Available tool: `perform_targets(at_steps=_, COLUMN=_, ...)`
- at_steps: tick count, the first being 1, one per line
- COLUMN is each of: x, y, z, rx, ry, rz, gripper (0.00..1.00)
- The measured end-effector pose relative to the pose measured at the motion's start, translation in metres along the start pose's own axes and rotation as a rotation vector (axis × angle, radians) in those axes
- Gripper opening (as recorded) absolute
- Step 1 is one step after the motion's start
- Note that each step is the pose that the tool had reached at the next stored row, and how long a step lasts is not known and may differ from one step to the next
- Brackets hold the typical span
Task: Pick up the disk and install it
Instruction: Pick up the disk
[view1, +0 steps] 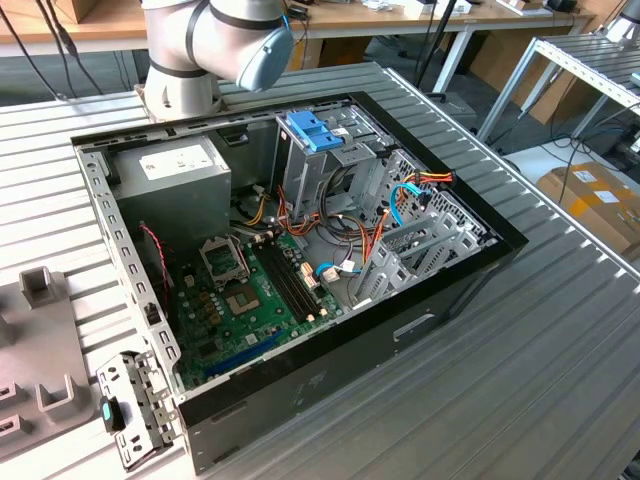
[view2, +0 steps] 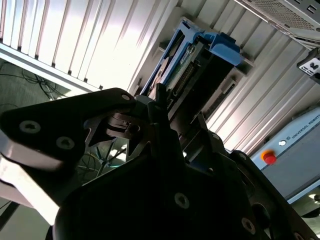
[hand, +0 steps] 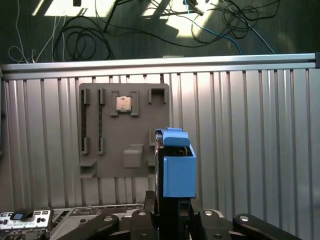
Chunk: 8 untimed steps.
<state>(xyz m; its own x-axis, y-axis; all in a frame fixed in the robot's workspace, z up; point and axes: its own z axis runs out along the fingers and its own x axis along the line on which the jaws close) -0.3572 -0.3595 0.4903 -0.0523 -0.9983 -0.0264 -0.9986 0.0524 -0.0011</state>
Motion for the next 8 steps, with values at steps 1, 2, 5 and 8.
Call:
perform_targets(at_steps=1, x=-0.0002, y=-0.0036, z=0.0000, rx=0.0000, ry=0.0000, rz=0.000, gripper=0.35)
perform_targets(at_steps=2, x=-0.0004, y=-0.0077, z=0.0000, rx=0.0000, ry=0.0000, rz=0.000, gripper=0.35)
perform_targets(at_steps=5, x=-0.0008, y=-0.0147, z=0.0000, rx=0.0000, ry=0.0000, rz=0.000, gripper=0.35)
perform_targets(at_steps=8, x=-0.0009, y=-0.0174, z=0.0000, rx=0.0000, ry=0.0000, rz=0.000, gripper=0.35)
